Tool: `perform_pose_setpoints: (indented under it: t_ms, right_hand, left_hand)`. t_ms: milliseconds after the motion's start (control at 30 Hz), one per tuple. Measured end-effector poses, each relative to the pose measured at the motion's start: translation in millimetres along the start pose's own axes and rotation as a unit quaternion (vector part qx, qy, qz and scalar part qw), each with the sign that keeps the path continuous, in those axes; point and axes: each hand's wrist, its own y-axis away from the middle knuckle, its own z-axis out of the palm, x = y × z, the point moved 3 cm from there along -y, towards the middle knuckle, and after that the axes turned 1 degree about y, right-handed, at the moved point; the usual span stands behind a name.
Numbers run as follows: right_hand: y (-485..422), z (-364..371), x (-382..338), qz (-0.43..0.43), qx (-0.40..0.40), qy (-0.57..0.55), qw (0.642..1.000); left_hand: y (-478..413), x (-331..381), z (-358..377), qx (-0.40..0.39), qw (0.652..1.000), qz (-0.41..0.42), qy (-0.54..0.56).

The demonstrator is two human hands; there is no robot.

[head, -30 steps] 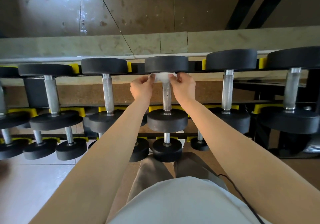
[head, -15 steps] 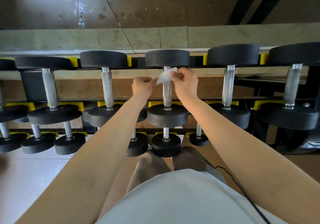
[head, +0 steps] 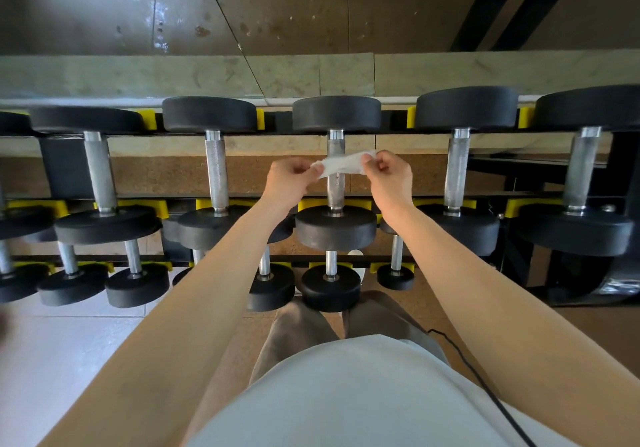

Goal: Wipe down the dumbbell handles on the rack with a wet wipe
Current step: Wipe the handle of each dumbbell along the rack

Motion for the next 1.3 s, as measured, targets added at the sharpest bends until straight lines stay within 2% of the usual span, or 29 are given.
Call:
perform_pose_setpoints:
  t_ms: [67,167,233,400,467,567,600,733,800,1000,1100,1200,1267,1300]
  right_hand:
    - [5.7,-1.5,3.4,0.006,-0.007,0.002,1.0]
    - [18.9,10.1,0.4,-0.014,-0.098,0.033,0.995]
    - [23.4,12.9,0.6,-0.025,-0.135,0.049,0.989]
    - [15.2,-11.8,19.5,0.006,-0.089,0.064,0.994]
    - [17.8,-11.1,20.4,0.003,-0.099,0.073,0.992]
    - [28.1,4.8,12.5,-0.022,-0.162,0.109,0.98]
    - [29.8,7.0,10.7,-0.025,-0.173,0.122,0.977]
    - [19.9,-8.9,21.2,0.021,-0.162,0.197,0.967]
    - [16.5,-15.0,24.8,0.043,-0.157,0.22,0.962]
    - [22.1,10.1,5.6,0.017,-0.23,0.227,0.946]
    - [17.3,-0.1,10.8,0.032,-0.212,0.26,0.941]
    - [12.1,-15.1,18.6,0.059,-0.15,0.278,0.947]
    - [13.7,-14.0,15.6,0.044,-0.133,0.271,0.952]
    - [16.1,-9.7,11.7,0.027,-0.141,0.257,0.956]
  left_hand:
    - [2.4,-3.6,-2.5,-0.005,1.0,0.013,-0.013]
    - [2.4,-18.9,-13.4,0.037,0.998,-0.05,-0.026]
    - [3.1,-25.7,-17.4,0.035,0.997,-0.066,-0.032]
    - [15.2,-13.8,-7.4,-0.075,0.993,0.022,-0.089]
    - [14.5,-14.8,-8.0,-0.062,0.992,0.022,-0.109]
    - [10.3,-23.7,-17.5,0.001,0.988,0.002,-0.154]
    - [9.2,-26.0,-18.3,-0.001,0.984,0.007,-0.177]
    - [17.1,-19.8,-3.7,-0.142,0.964,0.035,-0.221]
    - [19.2,-17.6,0.2,-0.164,0.962,0.038,-0.214]
    - [9.3,-33.0,-11.8,-0.038,0.955,0.013,-0.292]
    - [8.6,-26.3,-1.9,-0.091,0.953,0.035,-0.288]
    - [14.9,-13.3,6.1,-0.17,0.957,0.043,-0.229]
    - [13.5,-16.8,3.8,-0.166,0.959,0.033,-0.226]
    - [11.5,-21.5,0.3,-0.135,0.959,0.025,-0.247]
